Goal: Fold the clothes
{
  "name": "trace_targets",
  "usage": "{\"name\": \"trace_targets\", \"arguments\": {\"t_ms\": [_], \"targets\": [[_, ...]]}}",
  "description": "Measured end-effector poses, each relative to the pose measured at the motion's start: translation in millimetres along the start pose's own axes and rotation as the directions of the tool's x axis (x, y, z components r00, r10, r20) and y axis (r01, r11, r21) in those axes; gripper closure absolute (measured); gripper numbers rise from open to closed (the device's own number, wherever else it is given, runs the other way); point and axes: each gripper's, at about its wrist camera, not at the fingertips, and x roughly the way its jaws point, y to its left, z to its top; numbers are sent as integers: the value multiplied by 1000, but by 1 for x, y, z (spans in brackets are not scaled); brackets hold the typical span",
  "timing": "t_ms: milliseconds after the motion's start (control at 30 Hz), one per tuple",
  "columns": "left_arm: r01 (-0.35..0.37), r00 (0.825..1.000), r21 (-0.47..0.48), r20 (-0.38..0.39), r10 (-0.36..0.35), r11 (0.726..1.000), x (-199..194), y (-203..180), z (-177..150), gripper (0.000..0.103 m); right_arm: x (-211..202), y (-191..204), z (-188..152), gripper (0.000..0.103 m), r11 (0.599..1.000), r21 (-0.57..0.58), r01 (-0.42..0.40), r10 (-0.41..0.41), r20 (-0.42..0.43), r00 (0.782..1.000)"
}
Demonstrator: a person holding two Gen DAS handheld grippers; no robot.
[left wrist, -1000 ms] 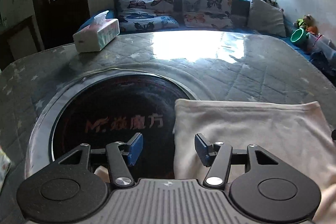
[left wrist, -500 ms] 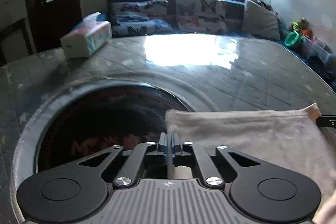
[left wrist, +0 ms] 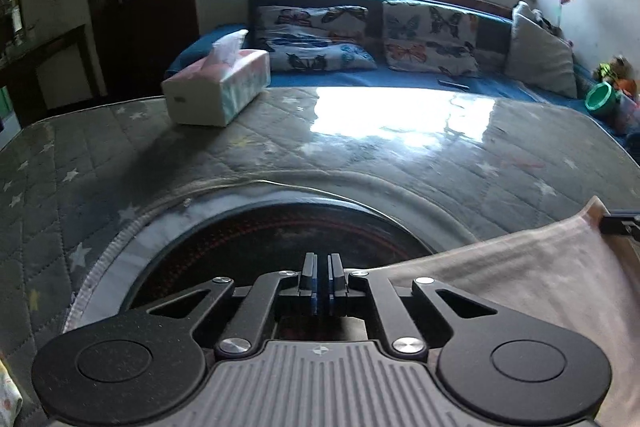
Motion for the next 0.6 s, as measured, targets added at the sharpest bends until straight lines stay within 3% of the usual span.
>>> {"name": "trace_targets", "arguments": {"t_ms": [167,300,467,533,600], "targets": [[143,989,29,-34,-142,989,-13,-34,-5,75,-37,8,-10,90,998,-38,-56,57,23,998],[187,982,84,-56,-183,979,-13,-65,-11,67,-79,27,-34,84,978,-136,-160,160,-11,987],[219,975,144,-77,-209,965,-14,-99,-21,58,-128,59,-73,79,916,-285,-282,267,-89,960],[209,977,165,-73,-199,964,-14,-104,-23,54,-141,72,-85,69,883,-331,-332,308,-124,943],[199,979,178,-66,-190,964,-15,-107,-25,53,-152,85,-96,66,847,-378,-373,340,-154,928]]}}
